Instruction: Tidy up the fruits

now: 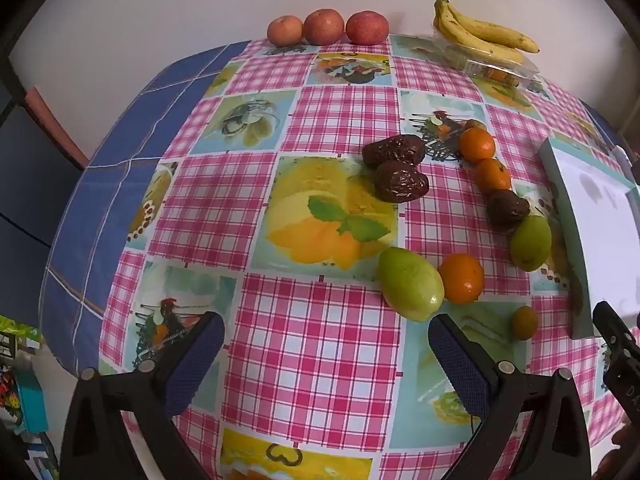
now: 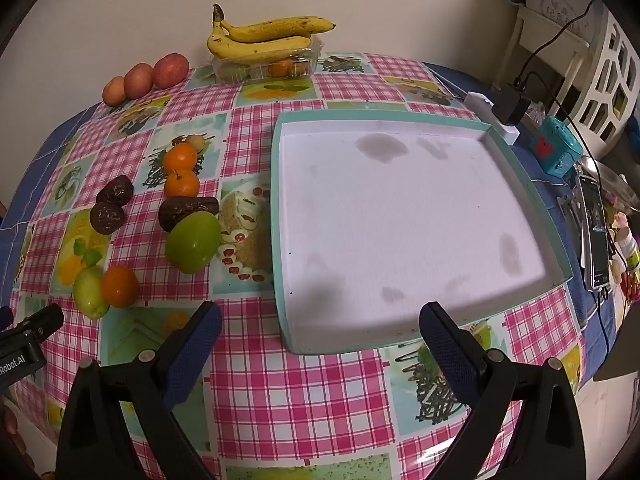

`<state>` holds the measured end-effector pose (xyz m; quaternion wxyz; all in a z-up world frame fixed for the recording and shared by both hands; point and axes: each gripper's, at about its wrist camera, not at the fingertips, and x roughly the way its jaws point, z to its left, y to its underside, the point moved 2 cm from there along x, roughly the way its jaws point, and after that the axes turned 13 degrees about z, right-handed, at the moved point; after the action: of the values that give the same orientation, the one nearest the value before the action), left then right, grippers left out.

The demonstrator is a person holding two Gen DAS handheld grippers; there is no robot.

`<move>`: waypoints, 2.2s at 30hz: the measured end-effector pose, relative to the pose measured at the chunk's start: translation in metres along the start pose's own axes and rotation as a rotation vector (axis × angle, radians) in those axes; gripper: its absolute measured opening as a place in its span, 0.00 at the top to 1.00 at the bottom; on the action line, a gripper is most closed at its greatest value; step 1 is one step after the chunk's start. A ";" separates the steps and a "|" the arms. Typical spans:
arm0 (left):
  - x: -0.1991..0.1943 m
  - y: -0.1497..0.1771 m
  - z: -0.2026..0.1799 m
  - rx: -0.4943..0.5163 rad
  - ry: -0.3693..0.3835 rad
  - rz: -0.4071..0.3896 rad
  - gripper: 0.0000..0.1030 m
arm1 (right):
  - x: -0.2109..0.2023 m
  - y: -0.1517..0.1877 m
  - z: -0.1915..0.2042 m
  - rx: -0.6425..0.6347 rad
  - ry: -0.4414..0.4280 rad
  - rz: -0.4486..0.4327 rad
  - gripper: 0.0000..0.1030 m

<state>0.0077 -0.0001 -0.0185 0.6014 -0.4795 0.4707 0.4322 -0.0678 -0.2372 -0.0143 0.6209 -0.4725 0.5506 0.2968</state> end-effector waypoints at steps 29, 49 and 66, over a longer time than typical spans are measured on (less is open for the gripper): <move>0.000 -0.001 -0.001 -0.019 0.010 0.003 0.00 | 0.002 0.000 0.003 -0.015 -0.004 -0.001 0.04; -0.003 -0.002 0.002 -0.037 0.025 -0.011 0.00 | 0.002 0.000 0.004 -0.014 -0.003 -0.001 0.04; -0.003 -0.003 0.003 -0.042 0.044 -0.009 0.00 | 0.001 -0.001 0.004 -0.013 -0.003 0.000 0.04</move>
<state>0.0105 0.0018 -0.0152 0.5826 -0.5035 0.4724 0.4288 -0.0656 -0.2342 -0.0154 0.6189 -0.4761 0.5475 0.3010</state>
